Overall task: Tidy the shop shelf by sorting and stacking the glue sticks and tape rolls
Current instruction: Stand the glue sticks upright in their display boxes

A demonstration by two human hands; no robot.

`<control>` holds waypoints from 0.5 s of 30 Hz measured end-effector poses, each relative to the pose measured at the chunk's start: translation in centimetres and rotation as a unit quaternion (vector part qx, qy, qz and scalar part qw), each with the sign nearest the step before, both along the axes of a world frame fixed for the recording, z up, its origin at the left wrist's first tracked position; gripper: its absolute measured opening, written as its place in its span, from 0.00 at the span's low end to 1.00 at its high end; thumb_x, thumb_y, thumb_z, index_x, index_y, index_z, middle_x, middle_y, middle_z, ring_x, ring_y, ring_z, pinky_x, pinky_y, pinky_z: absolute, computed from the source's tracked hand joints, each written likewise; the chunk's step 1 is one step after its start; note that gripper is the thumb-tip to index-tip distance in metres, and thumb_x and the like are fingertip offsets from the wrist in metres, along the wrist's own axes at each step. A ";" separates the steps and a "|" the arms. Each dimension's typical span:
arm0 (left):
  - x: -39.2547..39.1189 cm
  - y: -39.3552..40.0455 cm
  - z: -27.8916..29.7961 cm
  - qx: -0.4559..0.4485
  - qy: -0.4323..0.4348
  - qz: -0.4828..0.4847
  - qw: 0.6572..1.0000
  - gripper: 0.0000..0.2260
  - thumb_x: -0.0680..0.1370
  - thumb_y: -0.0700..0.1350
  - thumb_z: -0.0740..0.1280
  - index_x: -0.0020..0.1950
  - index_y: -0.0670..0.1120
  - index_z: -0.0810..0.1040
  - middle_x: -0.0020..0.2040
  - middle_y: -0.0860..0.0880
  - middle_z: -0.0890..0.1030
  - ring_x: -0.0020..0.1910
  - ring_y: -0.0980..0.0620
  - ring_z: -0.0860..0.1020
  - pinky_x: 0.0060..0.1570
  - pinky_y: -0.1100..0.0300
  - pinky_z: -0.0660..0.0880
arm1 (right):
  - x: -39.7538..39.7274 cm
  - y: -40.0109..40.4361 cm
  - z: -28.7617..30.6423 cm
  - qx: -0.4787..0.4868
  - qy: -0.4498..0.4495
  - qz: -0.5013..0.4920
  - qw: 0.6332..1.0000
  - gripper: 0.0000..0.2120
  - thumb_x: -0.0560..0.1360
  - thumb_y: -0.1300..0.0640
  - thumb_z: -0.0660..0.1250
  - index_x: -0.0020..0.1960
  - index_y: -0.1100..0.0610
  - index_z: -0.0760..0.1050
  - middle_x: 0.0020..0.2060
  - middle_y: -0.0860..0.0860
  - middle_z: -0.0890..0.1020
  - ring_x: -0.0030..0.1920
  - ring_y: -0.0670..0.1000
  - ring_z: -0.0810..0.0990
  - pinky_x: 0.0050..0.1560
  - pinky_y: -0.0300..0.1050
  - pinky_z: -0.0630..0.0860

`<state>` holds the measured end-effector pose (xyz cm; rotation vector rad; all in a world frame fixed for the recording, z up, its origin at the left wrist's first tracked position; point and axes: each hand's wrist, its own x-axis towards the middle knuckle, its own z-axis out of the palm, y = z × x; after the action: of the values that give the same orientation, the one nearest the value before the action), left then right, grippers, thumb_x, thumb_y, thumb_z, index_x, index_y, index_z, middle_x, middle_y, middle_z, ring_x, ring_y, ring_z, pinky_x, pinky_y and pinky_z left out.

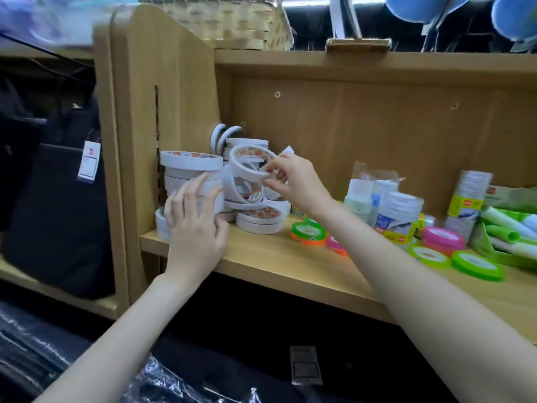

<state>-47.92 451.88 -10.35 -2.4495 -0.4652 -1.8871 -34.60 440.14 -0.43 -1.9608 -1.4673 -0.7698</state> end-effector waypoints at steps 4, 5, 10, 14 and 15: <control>-0.1 0.0 -0.1 -0.010 -0.003 -0.004 1.000 0.20 0.71 0.42 0.55 0.62 0.43 0.69 0.66 0.38 0.69 0.66 0.43 0.62 0.65 0.47 0.57 | -0.1 2.9 1.4 0.022 0.001 -0.004 1.000 0.11 0.72 0.60 0.69 0.52 0.65 0.79 0.47 0.61 0.78 0.48 0.58 0.77 0.48 0.42 0.66; -0.1 0.0 0.0 -0.011 -0.005 -0.006 1.000 0.20 0.71 0.42 0.55 0.63 0.43 0.69 0.66 0.38 0.69 0.66 0.43 0.62 0.65 0.49 0.56 | -0.2 3.5 1.9 0.029 0.001 -0.003 1.000 0.11 0.72 0.60 0.69 0.52 0.65 0.79 0.47 0.61 0.79 0.48 0.58 0.77 0.49 0.41 0.66; -0.1 0.1 0.0 -0.025 -0.023 -0.024 0.999 0.19 0.71 0.41 0.56 0.62 0.41 0.67 0.66 0.37 0.66 0.65 0.42 0.61 0.64 0.52 0.56 | -0.4 5.8 2.9 -0.011 0.000 -0.001 1.000 0.11 0.73 0.60 0.67 0.53 0.63 0.79 0.48 0.60 0.80 0.49 0.58 0.78 0.51 0.44 0.67; -0.2 0.0 -0.1 -0.051 -0.056 -0.066 0.995 0.19 0.71 0.40 0.56 0.62 0.42 0.65 0.67 0.41 0.60 0.64 0.45 0.61 0.64 0.62 0.55 | 0.0 6.5 3.3 -0.013 0.014 -0.009 1.000 0.14 0.75 0.60 0.65 0.59 0.60 0.76 0.53 0.59 0.77 0.52 0.58 0.77 0.55 0.48 0.71; -0.3 -0.1 -0.1 -0.053 -0.061 -0.076 0.994 0.19 0.71 0.40 0.56 0.62 0.43 0.64 0.67 0.43 0.59 0.64 0.46 0.61 0.64 0.66 0.53 | 0.1 6.6 3.3 -0.011 0.022 -0.012 1.000 0.14 0.75 0.60 0.65 0.60 0.60 0.76 0.54 0.59 0.77 0.53 0.58 0.77 0.56 0.49 0.71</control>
<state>-48.21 451.78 -10.48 -2.5105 -0.4042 -2.1346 -34.48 446.75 2.86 -2.0035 -1.4340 -0.7193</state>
